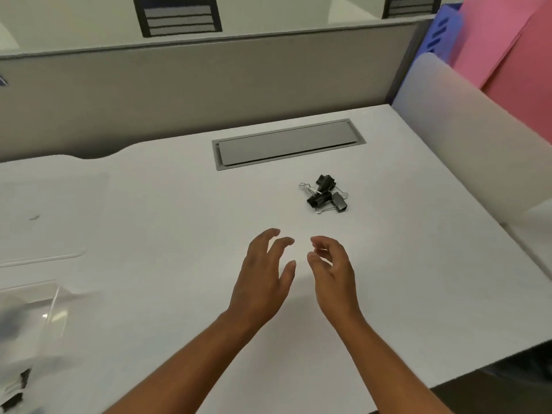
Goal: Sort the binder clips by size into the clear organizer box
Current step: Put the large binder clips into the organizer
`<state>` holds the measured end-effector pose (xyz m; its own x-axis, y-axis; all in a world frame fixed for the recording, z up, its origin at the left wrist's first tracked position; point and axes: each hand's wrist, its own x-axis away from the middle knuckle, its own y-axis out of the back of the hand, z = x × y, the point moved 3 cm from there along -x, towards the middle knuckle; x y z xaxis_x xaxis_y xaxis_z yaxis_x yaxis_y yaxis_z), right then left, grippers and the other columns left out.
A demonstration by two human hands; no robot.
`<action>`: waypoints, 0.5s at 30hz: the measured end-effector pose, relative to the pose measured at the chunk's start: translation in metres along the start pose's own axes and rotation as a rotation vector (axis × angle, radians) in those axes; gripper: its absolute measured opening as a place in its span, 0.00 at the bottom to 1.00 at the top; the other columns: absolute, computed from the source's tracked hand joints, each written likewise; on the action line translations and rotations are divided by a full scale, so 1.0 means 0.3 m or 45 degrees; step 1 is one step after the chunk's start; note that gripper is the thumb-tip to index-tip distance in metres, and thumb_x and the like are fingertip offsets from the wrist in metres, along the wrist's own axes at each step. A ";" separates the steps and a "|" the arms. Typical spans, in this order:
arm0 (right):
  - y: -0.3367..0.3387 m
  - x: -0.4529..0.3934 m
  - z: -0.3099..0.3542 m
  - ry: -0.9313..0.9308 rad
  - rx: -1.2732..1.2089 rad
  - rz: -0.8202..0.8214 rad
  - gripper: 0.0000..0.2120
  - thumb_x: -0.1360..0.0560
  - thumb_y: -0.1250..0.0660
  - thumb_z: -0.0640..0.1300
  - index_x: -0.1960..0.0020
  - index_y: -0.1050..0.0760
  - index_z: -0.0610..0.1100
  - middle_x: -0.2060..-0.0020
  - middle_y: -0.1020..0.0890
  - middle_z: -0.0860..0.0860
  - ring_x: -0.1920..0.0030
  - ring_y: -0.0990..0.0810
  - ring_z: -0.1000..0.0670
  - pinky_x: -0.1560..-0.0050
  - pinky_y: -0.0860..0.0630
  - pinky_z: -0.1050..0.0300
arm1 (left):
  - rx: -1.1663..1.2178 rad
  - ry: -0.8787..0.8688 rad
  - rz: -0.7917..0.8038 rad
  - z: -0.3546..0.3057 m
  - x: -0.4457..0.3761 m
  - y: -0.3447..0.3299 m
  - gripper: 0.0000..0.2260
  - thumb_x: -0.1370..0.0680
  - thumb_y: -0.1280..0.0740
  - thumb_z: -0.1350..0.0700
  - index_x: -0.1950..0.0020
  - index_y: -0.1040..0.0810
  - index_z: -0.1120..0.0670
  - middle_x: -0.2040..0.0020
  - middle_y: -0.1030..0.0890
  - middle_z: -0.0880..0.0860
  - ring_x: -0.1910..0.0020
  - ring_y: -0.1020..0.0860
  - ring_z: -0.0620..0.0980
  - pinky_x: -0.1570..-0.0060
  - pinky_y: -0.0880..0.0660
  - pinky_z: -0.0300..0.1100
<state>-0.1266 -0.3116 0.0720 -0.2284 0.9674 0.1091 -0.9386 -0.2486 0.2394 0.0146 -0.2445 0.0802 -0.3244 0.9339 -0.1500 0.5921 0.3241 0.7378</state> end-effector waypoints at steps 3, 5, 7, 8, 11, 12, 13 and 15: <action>0.080 -0.127 -0.040 0.011 0.119 -0.018 0.13 0.18 0.34 0.40 0.38 0.24 0.56 0.38 0.23 0.58 0.39 0.23 0.58 0.41 0.21 0.55 | -0.096 -0.038 0.095 -0.035 -0.098 -0.096 0.19 0.17 0.33 0.53 0.25 0.28 0.48 0.21 0.34 0.51 0.22 0.36 0.52 0.31 0.26 0.50; 0.115 -0.217 -0.053 0.037 0.224 -0.010 0.14 0.18 0.34 0.39 0.36 0.24 0.54 0.39 0.25 0.56 0.39 0.23 0.55 0.43 0.21 0.53 | -0.166 -0.049 0.169 -0.046 -0.171 -0.141 0.21 0.17 0.33 0.53 0.24 0.30 0.48 0.20 0.35 0.52 0.22 0.36 0.53 0.31 0.26 0.49; 0.142 -0.321 -0.067 0.075 0.343 -0.006 0.15 0.19 0.33 0.39 0.35 0.24 0.50 0.39 0.26 0.54 0.40 0.23 0.52 0.44 0.22 0.55 | -0.225 -0.066 0.219 -0.052 -0.255 -0.178 0.21 0.17 0.33 0.54 0.24 0.30 0.49 0.21 0.34 0.53 0.25 0.33 0.55 0.34 0.25 0.48; 0.152 -0.371 -0.075 0.091 0.407 -0.002 0.16 0.20 0.32 0.39 0.34 0.24 0.49 0.39 0.26 0.53 0.40 0.23 0.50 0.45 0.23 0.55 | -0.256 -0.074 0.235 -0.051 -0.296 -0.193 0.21 0.17 0.33 0.55 0.24 0.30 0.50 0.22 0.33 0.53 0.26 0.31 0.55 0.37 0.24 0.47; 0.168 -0.520 -0.111 0.102 0.571 0.018 0.19 0.23 0.29 0.38 0.34 0.24 0.47 0.37 0.26 0.49 0.39 0.23 0.44 0.44 0.23 0.52 | -0.352 -0.080 0.261 -0.046 -0.427 -0.246 0.22 0.17 0.33 0.55 0.23 0.31 0.52 0.26 0.31 0.53 0.32 0.28 0.56 0.43 0.22 0.48; 0.165 -0.558 -0.120 0.109 0.617 0.038 0.20 0.24 0.28 0.37 0.33 0.24 0.46 0.36 0.25 0.48 0.38 0.23 0.43 0.43 0.23 0.51 | -0.373 -0.072 0.264 -0.044 -0.468 -0.262 0.22 0.17 0.33 0.54 0.23 0.31 0.52 0.27 0.31 0.54 0.33 0.27 0.56 0.45 0.21 0.48; 0.158 -0.591 -0.129 0.127 0.652 0.062 0.22 0.24 0.28 0.37 0.32 0.25 0.45 0.35 0.25 0.47 0.37 0.24 0.42 0.42 0.23 0.51 | -0.389 -0.062 0.267 -0.041 -0.505 -0.280 0.22 0.17 0.32 0.54 0.23 0.30 0.53 0.28 0.30 0.54 0.34 0.27 0.56 0.45 0.21 0.49; 0.139 -0.642 -0.144 0.167 0.692 0.108 0.24 0.24 0.26 0.38 0.29 0.26 0.45 0.33 0.24 0.47 0.35 0.25 0.42 0.41 0.25 0.52 | -0.400 -0.041 0.263 -0.033 -0.571 -0.315 0.23 0.18 0.31 0.52 0.24 0.30 0.53 0.30 0.28 0.55 0.35 0.26 0.57 0.45 0.20 0.51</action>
<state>-0.1329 -0.5063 0.0195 -0.3596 0.9324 0.0372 -0.6554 -0.2808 0.7011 0.0069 -0.4366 0.0427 -0.1959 0.9806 0.0061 0.3861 0.0714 0.9197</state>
